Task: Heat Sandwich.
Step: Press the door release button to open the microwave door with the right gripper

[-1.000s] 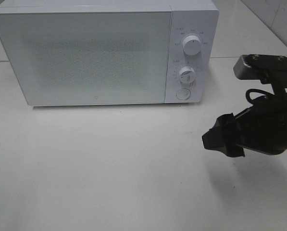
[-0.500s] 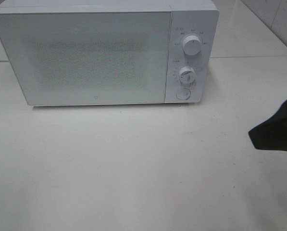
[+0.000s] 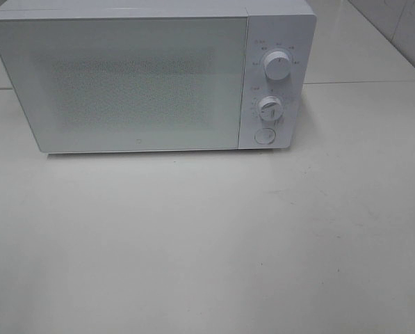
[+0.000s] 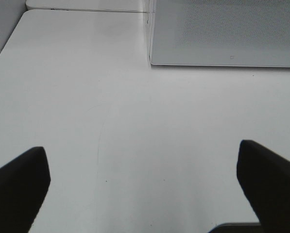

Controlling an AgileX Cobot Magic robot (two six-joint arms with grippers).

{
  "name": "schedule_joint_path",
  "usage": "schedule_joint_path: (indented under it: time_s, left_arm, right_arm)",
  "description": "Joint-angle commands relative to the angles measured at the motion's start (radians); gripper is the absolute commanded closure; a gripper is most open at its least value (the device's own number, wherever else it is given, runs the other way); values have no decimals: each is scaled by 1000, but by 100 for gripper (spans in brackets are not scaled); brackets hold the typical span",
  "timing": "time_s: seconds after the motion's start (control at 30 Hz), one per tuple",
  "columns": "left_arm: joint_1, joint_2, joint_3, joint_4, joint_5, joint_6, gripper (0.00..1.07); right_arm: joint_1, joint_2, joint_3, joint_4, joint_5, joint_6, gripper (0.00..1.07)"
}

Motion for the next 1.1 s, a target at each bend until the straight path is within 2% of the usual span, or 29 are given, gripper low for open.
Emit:
schedule_joint_path:
  time_s: [0.03, 0.27, 0.53, 0.83, 1.1]
  left_arm:
    - [3, -16, 1, -8, -12, -5, 9]
    - [3, -16, 1, -8, -12, -5, 9]
    - [3, -16, 1, -8, -12, -5, 9]
    - [3, -16, 1, -8, -12, -5, 9]
    - [3, -14, 1, -9, -12, -5, 9]
  right_arm:
    - [-13, -89, -3, -37, 44, -11, 38]
    - [-102, -236, 47, -42, 50, -10, 38]
    - [-203, -411, 184, -46, 19, 11, 38]
    - [-305, -516, 219, -41, -74, 70, 38]
    - [-349, -515, 223, -40, -81, 72, 38]
